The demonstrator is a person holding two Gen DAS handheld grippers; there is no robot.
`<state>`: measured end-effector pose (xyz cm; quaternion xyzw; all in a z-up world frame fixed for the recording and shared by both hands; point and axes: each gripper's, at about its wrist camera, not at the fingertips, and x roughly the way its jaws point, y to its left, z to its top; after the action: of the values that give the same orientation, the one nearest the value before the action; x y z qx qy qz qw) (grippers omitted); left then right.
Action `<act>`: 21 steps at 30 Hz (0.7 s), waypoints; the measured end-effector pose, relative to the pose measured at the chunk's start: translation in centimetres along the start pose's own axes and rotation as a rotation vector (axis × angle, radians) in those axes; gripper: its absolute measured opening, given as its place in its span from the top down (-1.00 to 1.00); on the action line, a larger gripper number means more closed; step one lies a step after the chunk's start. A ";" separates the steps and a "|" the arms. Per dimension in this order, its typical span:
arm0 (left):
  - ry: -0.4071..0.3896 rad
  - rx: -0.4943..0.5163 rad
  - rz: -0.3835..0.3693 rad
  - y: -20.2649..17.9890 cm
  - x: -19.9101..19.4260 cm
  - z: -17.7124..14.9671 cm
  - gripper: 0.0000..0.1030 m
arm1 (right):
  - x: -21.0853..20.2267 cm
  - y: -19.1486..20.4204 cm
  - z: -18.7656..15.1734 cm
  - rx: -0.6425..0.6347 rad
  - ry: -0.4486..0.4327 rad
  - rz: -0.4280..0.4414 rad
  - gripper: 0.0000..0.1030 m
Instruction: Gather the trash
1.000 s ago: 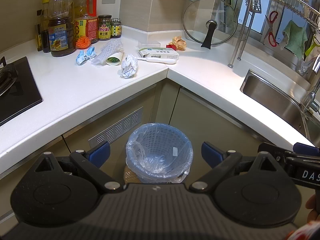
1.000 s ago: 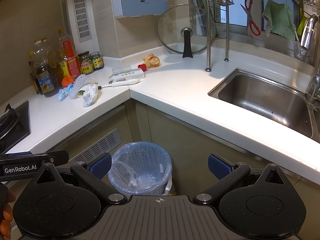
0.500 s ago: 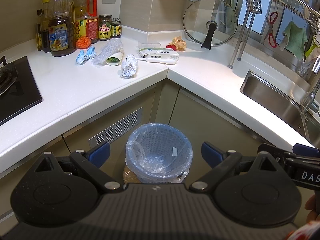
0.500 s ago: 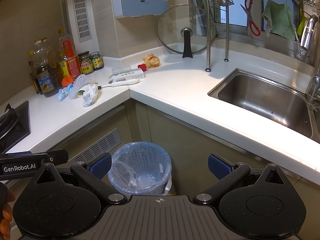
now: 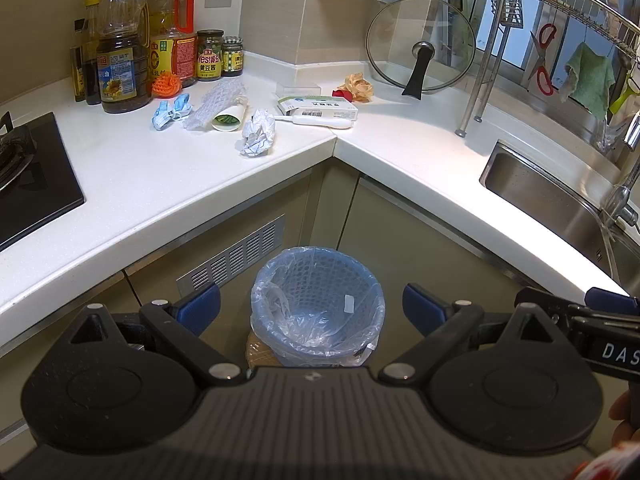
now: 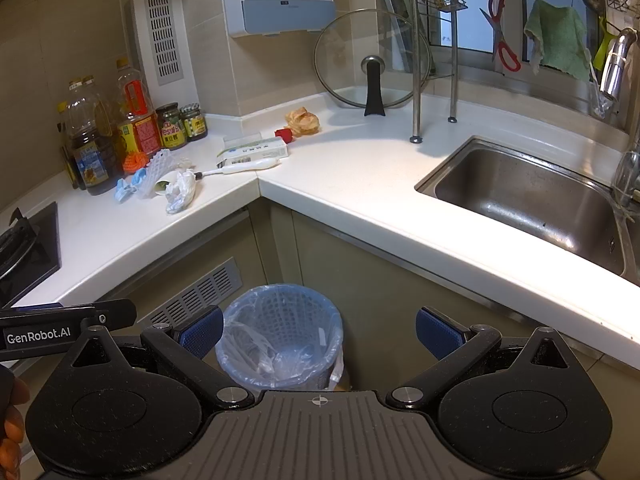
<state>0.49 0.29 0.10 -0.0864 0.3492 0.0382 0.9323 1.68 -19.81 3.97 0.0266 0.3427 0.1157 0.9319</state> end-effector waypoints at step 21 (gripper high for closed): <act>-0.008 -0.024 0.004 -0.2 0.6 0.3 -0.88 | 0.5 -0.9 1.0 0.010 -0.009 0.014 -0.99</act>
<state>1.14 0.15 -0.01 -0.0966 0.3449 0.0445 0.9326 2.82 -20.58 4.29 0.0339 0.3390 0.1204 0.9324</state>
